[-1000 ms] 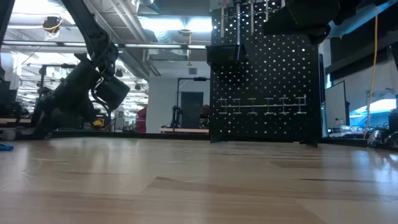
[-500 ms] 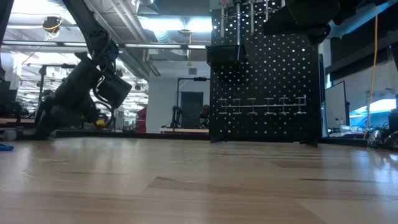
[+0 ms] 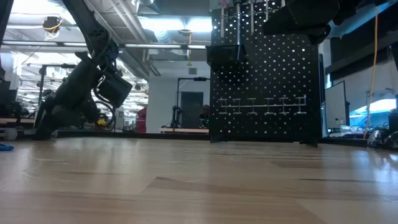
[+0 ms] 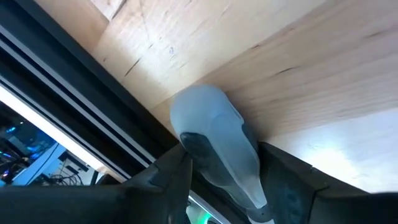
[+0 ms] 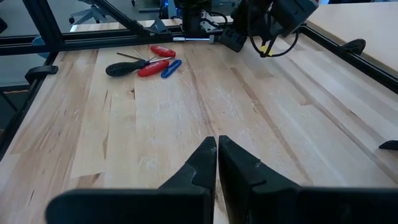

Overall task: Hang tools onto peg board
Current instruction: Hang the gray screwdriver on the black pegboard

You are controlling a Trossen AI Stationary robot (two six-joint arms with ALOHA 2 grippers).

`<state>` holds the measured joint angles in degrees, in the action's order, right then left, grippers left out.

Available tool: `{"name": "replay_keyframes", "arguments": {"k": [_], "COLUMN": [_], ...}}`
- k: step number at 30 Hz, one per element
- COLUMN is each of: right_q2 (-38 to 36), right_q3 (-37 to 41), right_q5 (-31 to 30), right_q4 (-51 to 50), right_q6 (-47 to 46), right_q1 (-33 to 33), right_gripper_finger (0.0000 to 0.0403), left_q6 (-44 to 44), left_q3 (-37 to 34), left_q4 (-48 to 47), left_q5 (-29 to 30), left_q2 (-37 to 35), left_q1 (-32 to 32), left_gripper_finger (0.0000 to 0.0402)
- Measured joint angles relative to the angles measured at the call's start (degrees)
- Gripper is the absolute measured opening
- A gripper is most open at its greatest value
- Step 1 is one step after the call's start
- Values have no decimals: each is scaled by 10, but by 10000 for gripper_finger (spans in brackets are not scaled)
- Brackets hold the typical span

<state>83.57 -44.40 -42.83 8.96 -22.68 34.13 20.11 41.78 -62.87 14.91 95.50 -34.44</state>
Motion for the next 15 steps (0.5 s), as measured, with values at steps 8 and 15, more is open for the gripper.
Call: {"name": "replay_keyframes", "arguments": {"k": [8,15], "right_q2": [0,0], "right_q3": [0,0], "right_q5": [13,13], "right_q4": [0,0], "right_q6": [0,0], "right_q1": [0,0], "right_gripper_finger": [19,19], "left_q6": [-7,4], "left_q3": [1,27], "left_q4": [6,3], "left_q5": [12,40], "left_q2": [0,2], "left_q1": [-5,4], "left_gripper_finger": [148,124]}}
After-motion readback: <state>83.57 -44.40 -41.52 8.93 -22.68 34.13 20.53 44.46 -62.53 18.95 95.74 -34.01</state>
